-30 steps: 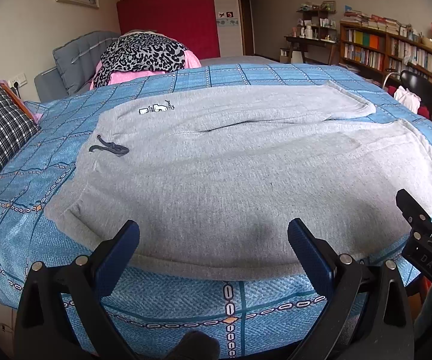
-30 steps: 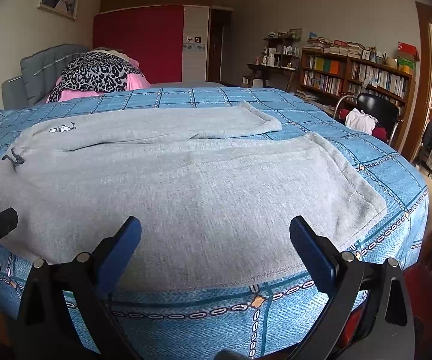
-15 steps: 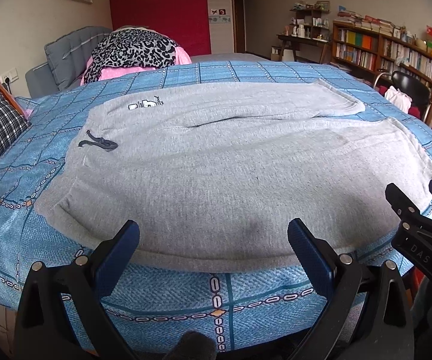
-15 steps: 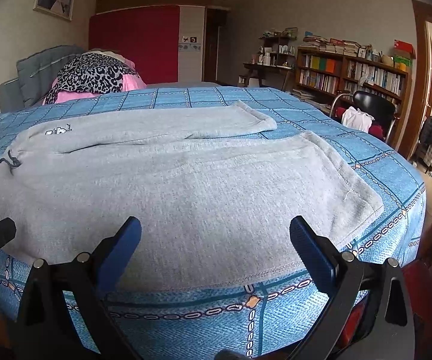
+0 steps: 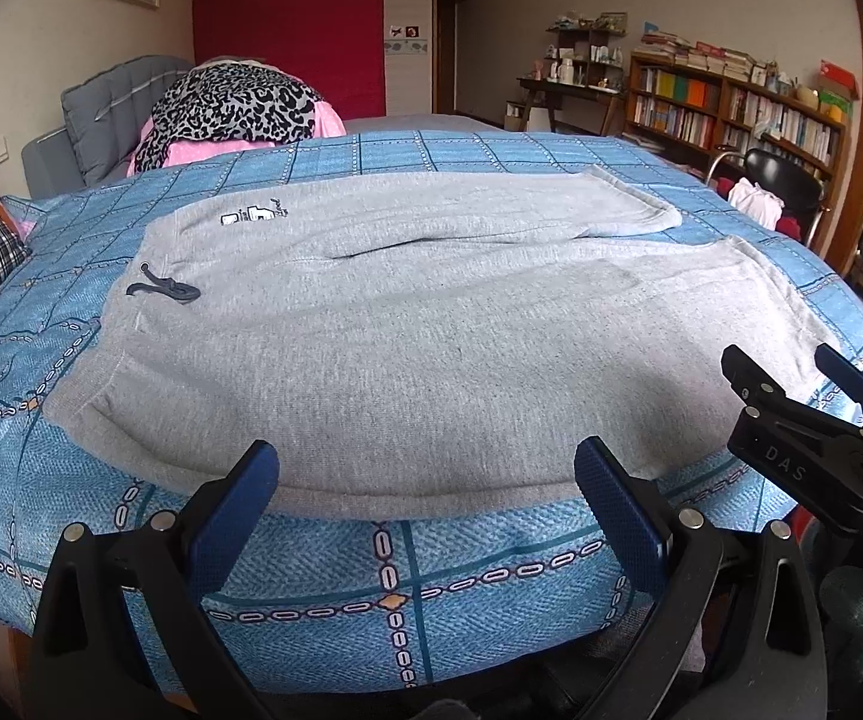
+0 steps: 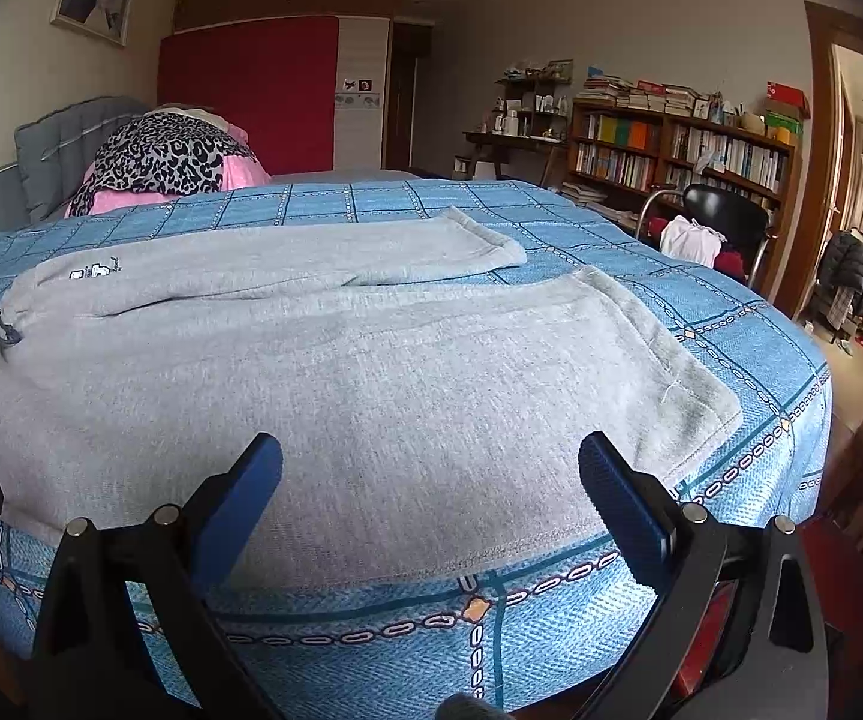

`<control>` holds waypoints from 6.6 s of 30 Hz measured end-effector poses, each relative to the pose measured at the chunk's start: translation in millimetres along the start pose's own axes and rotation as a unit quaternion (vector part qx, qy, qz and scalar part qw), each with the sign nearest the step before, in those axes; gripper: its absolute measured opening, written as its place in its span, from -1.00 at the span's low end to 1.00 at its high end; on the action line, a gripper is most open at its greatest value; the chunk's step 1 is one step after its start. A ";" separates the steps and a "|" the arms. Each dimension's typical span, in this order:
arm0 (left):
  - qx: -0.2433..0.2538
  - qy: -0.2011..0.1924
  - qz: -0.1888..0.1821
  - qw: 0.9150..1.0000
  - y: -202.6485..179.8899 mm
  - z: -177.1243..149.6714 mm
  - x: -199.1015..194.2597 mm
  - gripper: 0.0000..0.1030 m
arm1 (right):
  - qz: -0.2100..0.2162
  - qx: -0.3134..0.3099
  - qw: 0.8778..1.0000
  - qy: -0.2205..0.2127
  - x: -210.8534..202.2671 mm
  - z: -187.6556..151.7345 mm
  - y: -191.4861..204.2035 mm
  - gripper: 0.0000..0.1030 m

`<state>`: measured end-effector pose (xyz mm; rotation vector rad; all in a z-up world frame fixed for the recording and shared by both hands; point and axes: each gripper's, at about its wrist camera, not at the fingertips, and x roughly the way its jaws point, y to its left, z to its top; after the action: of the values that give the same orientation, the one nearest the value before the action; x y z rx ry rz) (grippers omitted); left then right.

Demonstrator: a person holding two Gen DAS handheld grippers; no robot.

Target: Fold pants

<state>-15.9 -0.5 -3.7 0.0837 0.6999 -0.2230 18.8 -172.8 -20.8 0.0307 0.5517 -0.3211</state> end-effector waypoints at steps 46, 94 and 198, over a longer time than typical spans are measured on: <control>-0.018 -0.029 0.080 0.996 46.8 42.5 25.8 0.90 | 0.004 0.015 1.000 0.009 28.1 27.5 -10.2 0.95; -0.019 -0.019 0.180 0.983 136.7 149.7 109.8 0.91 | 0.033 -0.025 0.999 0.019 137.9 121.8 43.6 0.95; -0.090 -0.046 -0.001 0.995 286.4 196.5 71.8 -0.43 | 0.086 0.103 0.991 -0.007 274.5 323.0 -157.4 -0.82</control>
<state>227.1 236.0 100.3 -0.0992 0.6254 -0.1638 355.5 -439.2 120.8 0.2733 0.4973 -0.2083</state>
